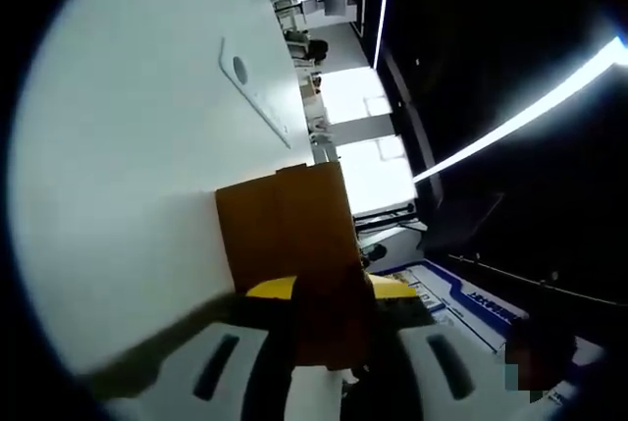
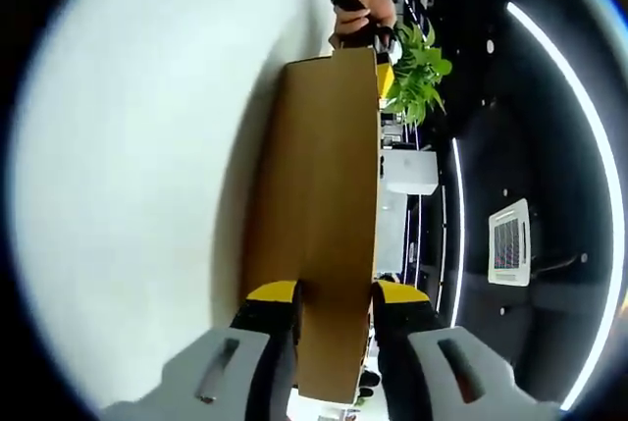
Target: Operate the shoe box by opening the lid, removing the specified soft item, and placing it in the target area until the item is outside and the box remains undamaged.
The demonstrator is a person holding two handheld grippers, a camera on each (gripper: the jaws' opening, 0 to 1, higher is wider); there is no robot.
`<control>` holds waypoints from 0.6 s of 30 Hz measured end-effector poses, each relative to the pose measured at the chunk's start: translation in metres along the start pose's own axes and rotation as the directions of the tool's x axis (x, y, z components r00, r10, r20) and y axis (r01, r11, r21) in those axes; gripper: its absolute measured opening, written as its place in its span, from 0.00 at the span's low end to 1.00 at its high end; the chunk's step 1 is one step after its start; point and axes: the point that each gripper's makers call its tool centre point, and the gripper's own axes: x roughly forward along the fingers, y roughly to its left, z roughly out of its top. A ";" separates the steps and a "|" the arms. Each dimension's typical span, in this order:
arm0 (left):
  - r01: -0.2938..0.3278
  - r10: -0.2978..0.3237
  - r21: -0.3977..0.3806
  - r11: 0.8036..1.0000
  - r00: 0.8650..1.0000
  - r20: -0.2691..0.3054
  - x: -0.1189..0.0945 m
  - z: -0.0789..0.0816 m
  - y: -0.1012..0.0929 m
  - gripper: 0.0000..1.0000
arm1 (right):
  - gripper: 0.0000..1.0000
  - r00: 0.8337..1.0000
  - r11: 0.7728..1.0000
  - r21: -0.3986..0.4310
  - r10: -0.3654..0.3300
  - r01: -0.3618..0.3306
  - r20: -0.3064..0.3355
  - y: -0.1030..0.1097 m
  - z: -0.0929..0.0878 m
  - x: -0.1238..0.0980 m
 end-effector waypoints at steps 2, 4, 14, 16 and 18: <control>-0.029 0.029 0.011 1.000 0.999 0.029 -0.003 0.003 0.008 0.31 | 0.28 1.000 1.000 0.004 -0.001 0.001 -0.004 0.001 -0.001 0.001; -0.057 0.053 0.083 0.995 0.998 0.042 -0.010 0.009 0.012 0.31 | 0.28 1.000 1.000 0.014 -0.004 0.004 0.001 0.000 -0.001 0.000; -0.044 0.002 0.235 0.971 0.984 0.177 -0.060 0.036 -0.026 0.45 | 0.28 1.000 0.999 0.033 -0.004 0.004 0.005 0.001 -0.001 0.004; -0.054 0.001 0.264 0.963 0.981 0.195 -0.066 0.039 -0.030 0.52 | 0.28 1.000 0.999 0.033 -0.007 0.007 0.009 0.000 -0.001 0.004; -0.076 0.014 0.286 0.955 0.977 0.214 -0.072 0.042 -0.031 0.57 | 0.28 1.000 0.999 0.032 -0.005 0.005 0.013 0.000 -0.001 0.003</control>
